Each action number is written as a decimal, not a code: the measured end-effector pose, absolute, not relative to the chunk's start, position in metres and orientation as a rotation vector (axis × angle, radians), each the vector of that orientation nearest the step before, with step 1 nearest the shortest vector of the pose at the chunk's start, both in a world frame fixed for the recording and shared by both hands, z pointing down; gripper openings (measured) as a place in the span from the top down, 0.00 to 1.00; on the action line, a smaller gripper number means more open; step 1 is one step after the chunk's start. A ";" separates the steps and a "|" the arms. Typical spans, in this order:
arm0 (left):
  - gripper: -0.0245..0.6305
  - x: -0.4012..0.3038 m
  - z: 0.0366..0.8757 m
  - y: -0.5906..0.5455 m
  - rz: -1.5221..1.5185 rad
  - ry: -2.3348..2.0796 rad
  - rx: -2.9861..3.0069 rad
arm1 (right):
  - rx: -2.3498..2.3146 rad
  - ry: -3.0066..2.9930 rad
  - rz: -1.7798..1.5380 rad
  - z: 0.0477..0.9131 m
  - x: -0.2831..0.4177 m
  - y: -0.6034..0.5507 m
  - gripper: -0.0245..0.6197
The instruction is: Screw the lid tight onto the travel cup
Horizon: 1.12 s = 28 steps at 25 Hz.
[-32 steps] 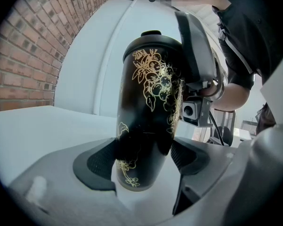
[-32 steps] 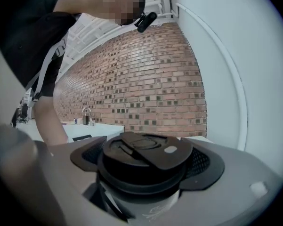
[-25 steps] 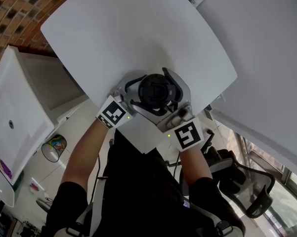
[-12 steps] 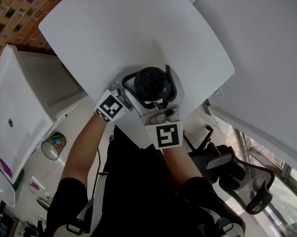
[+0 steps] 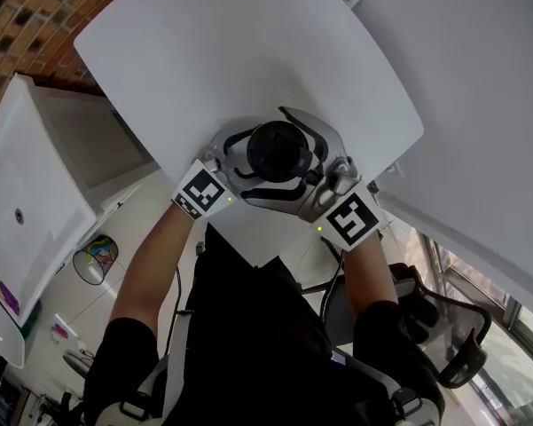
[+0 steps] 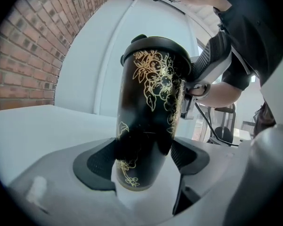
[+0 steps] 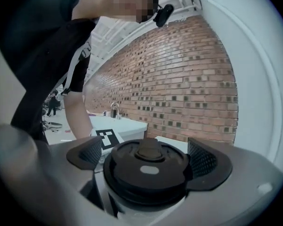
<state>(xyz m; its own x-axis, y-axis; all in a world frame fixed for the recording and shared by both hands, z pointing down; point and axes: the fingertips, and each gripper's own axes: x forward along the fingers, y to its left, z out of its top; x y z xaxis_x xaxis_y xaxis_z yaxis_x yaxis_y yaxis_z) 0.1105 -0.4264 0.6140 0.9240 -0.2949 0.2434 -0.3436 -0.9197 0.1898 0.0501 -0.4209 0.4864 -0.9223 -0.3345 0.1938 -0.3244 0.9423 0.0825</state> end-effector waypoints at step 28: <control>0.40 0.110 0.615 -0.427 0.313 -0.485 2.853 | 1.173 -2.883 0.101 0.474 0.063 -0.446 0.13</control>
<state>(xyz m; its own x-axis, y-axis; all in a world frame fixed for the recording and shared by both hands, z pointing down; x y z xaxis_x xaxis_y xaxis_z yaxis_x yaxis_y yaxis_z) 0.1098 -0.4273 0.6149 0.9224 -0.2973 0.2464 -0.3466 -0.9188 0.1890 0.0625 -0.4460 0.4742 -0.7160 -0.6963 0.0497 -0.6981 0.7143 -0.0496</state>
